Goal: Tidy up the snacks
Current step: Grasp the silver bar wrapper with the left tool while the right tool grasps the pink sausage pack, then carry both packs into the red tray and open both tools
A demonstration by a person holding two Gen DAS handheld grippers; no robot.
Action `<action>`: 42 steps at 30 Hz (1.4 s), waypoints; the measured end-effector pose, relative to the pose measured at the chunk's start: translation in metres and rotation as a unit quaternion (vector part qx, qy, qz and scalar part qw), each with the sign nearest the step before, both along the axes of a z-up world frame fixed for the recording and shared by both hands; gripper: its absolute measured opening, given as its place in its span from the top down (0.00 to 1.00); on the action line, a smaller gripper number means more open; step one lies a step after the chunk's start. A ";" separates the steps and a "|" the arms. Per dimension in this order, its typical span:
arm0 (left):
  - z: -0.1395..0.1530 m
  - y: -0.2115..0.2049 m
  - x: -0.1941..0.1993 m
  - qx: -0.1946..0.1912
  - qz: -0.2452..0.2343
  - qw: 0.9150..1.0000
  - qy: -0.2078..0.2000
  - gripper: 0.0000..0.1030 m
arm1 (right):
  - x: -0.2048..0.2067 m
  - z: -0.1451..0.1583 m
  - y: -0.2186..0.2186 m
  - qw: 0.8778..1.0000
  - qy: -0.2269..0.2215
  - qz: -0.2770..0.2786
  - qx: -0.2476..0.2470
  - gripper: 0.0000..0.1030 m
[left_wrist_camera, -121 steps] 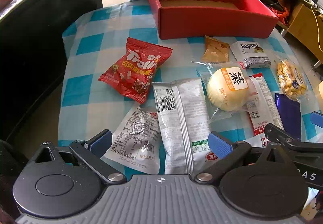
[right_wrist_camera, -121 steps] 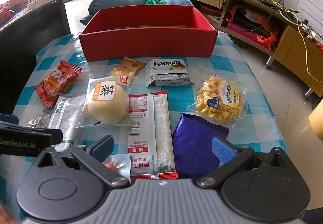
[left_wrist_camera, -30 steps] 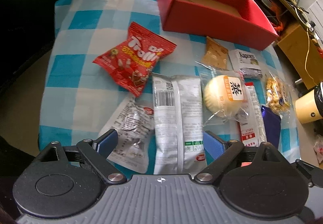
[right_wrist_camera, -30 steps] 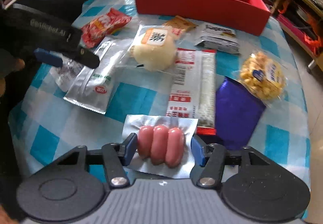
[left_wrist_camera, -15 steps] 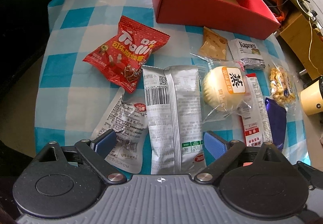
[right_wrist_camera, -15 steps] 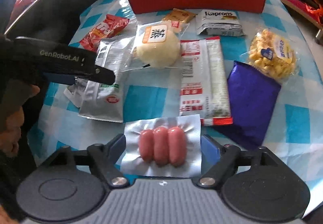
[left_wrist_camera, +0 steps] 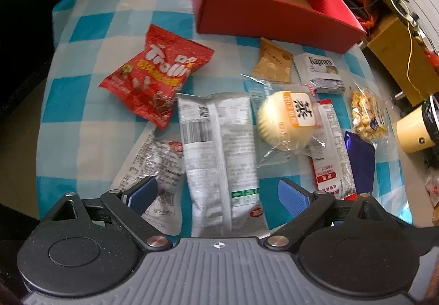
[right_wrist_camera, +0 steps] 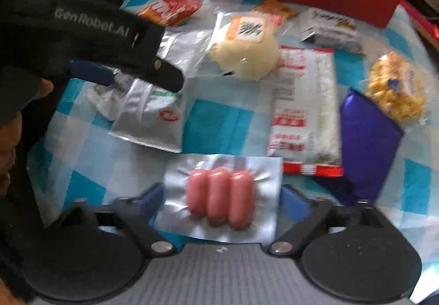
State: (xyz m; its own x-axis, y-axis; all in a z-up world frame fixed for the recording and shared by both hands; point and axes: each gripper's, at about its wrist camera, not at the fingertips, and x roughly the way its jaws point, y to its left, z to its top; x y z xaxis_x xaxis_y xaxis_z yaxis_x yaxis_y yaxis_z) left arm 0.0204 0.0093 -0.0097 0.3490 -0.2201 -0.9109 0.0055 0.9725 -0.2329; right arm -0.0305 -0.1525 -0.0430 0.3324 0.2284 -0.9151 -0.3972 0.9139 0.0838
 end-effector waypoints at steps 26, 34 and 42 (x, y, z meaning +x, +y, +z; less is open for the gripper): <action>0.000 -0.022 0.008 0.076 -0.033 0.996 0.018 0.49 | 0.012 0.011 -0.037 0.996 0.013 -0.024 0.086 0.54; -0.010 -0.039 0.000 0.099 -0.060 0.993 0.006 0.45 | 0.008 0.003 -0.019 0.998 -0.002 -0.003 0.062 0.29; -0.018 -0.056 -0.010 0.130 -0.104 0.986 -0.021 0.29 | -0.004 0.003 -0.003 0.999 -0.033 0.007 0.008 0.39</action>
